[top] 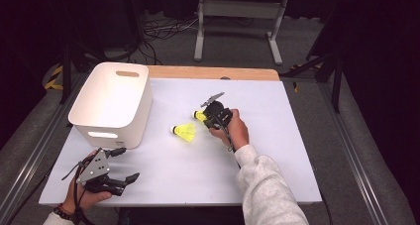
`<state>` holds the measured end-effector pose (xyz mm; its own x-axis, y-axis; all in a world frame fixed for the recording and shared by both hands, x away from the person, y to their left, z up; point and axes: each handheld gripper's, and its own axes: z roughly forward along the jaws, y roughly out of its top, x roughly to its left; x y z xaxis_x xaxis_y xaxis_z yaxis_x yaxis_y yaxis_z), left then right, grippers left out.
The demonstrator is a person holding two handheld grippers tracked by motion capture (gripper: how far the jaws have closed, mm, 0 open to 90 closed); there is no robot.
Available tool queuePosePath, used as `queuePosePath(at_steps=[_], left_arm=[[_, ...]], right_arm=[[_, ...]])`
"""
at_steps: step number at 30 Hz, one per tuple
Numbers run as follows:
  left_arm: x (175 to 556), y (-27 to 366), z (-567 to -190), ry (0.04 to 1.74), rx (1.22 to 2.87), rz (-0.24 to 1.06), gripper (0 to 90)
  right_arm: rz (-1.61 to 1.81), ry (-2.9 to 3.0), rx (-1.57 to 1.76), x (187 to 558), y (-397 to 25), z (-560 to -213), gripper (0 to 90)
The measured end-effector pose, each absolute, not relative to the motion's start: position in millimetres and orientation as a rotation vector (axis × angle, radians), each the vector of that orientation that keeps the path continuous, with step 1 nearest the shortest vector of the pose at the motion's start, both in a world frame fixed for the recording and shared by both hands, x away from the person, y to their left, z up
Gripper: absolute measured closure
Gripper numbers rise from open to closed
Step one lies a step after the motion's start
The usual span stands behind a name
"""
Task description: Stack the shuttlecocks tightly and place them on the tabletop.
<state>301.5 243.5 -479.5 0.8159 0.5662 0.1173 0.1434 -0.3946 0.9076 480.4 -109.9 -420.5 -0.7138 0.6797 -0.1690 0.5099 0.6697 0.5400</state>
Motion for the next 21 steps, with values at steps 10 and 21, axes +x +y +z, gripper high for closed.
queuePosePath(at_steps=[10,21], left_arm=[[302,242,-481,0.527,1.965,0.497,9.6],[302,242,-480,0.528,1.964,0.497,9.7]], right_arm=[[0.676,2.532,0.939,483,-110,-422,88.5],[0.718,2.502,0.854,470,-112,-404,90.0]])
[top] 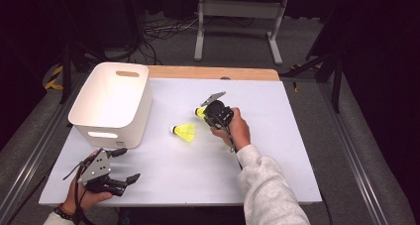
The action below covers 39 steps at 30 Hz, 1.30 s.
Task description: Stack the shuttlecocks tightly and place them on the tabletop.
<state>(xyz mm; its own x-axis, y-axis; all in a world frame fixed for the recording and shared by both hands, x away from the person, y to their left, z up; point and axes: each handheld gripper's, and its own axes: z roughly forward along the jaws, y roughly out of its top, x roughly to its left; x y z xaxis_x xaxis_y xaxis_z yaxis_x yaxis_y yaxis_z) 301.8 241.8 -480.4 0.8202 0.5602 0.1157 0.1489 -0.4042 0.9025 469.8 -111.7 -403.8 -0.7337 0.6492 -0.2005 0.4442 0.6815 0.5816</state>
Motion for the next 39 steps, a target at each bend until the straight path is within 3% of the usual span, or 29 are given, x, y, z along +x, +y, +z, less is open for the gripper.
queuePosePath(at_steps=[19,28,39], left_arm=[[302,240,-480,0.528,1.969,0.503,9.7],[302,240,-481,0.527,1.972,0.499,9.7],[302,240,-481,0.525,1.973,0.494,9.7]], right_arm=[[0.744,2.595,0.707,422,-128,-379,90.0],[0.731,2.664,0.643,411,-116,-394,90.0],[0.770,2.656,0.654,423,-99,-408,90.0]])
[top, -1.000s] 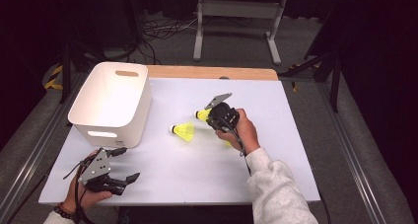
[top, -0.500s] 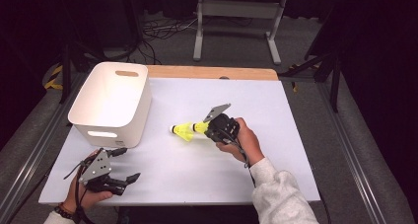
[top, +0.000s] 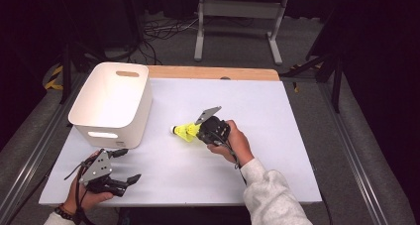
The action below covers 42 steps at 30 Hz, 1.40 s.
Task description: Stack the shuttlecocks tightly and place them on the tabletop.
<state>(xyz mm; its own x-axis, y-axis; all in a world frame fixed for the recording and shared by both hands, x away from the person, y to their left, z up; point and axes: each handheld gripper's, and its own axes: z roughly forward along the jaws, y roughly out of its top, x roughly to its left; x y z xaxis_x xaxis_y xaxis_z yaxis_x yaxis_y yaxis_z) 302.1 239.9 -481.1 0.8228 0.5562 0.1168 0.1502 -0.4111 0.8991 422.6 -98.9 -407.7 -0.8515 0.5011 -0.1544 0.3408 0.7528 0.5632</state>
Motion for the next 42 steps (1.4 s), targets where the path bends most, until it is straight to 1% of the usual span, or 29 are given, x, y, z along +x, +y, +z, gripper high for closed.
queuePosePath(at_steps=[10,17,22,23,24,27,30,33,36,40,42], left_arm=[[301,239,-481,0.520,1.977,0.491,9.8],[302,241,-480,0.519,1.973,0.504,10.6],[302,240,-480,0.516,1.975,0.501,10.5],[302,240,-480,0.515,1.974,0.500,10.4],[302,240,-480,0.518,1.973,0.501,10.4],[302,240,-481,0.518,1.973,0.498,10.4],[302,240,-481,0.517,1.977,0.504,10.4],[302,241,-480,0.520,1.972,0.503,10.3],[302,241,-480,0.522,1.970,0.505,10.2],[302,240,-480,0.519,1.975,0.508,10.2],[301,239,-481,0.520,1.975,0.494,10.2]], right_arm=[[0.774,2.653,0.666,429,-89,-419,89.8],[0.777,2.661,0.684,433,-89,-422,87.0],[0.760,2.649,0.704,435,-89,-424,79.7],[0.758,2.645,0.707,435,-89,-424,76.9],[0.759,2.633,0.718,435,-89,-424,71.7],[0.753,2.631,0.733,436,-90,-425,69.5],[0.757,2.627,0.736,435,-91,-425,64.7],[0.779,2.622,0.742,433,-93,-422,57.4],[0.787,2.618,0.735,431,-95,-421,54.1],[0.801,2.617,0.732,429,-96,-420,52.7],[0.801,2.611,0.739,428,-96,-421,49.1]])
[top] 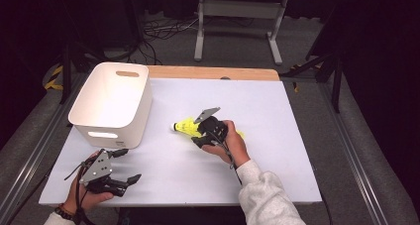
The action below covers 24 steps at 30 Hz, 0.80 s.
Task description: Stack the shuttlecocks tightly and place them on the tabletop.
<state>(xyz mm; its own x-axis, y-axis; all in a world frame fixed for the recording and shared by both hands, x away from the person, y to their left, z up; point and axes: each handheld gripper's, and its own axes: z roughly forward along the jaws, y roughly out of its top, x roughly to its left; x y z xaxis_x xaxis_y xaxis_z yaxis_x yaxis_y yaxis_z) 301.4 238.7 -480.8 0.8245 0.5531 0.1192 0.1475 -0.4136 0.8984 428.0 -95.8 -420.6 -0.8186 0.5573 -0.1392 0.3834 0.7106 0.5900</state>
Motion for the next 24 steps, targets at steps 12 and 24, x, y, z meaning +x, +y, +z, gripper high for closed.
queuePosePath(at_steps=[12,24], left_arm=[[302,240,-480,0.523,1.970,0.505,10.2],[301,239,-480,0.525,1.971,0.513,10.4]], right_arm=[[0.839,2.586,0.699,421,-96,-419,41.5],[0.913,2.496,0.677,410,-103,-408,32.3]])
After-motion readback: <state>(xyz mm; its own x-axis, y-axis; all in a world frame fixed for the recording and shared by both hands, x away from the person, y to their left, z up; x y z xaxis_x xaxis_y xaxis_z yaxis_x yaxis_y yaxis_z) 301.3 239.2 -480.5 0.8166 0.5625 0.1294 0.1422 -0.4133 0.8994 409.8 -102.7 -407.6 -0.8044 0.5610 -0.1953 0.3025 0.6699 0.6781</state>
